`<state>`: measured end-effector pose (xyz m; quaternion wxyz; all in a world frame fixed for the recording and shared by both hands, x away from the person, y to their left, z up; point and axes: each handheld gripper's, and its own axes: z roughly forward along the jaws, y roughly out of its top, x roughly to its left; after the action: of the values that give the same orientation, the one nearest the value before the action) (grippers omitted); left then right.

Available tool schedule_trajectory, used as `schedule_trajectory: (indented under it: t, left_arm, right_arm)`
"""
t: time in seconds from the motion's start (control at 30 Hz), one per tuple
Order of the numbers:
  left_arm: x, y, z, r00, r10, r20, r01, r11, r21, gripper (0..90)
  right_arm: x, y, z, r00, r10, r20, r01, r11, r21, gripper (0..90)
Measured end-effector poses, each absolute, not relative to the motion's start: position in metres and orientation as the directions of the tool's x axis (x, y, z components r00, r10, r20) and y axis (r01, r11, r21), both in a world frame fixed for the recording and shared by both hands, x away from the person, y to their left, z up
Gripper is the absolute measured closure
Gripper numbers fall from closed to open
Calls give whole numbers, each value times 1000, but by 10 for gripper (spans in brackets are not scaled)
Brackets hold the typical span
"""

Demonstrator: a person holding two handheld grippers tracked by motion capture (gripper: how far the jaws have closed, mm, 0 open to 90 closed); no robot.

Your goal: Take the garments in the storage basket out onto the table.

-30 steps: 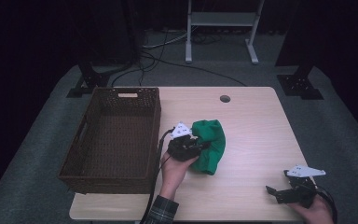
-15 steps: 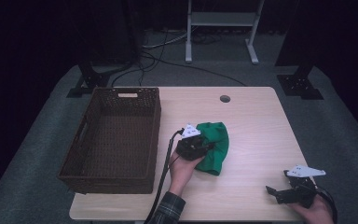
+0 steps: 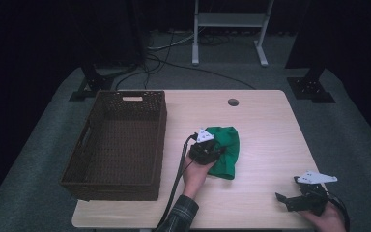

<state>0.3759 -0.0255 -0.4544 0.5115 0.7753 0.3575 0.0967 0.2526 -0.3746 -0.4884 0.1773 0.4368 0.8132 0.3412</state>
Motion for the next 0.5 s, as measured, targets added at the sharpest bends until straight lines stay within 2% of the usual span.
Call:
schedule_trajectory:
  t: [0.5]
  left_arm:
    - [385, -46, -464, 708, 691, -144, 429, -259, 865, 613]
  right_arm:
    - [252, -375, -488, -560, 828, 10, 587, 389, 710, 0]
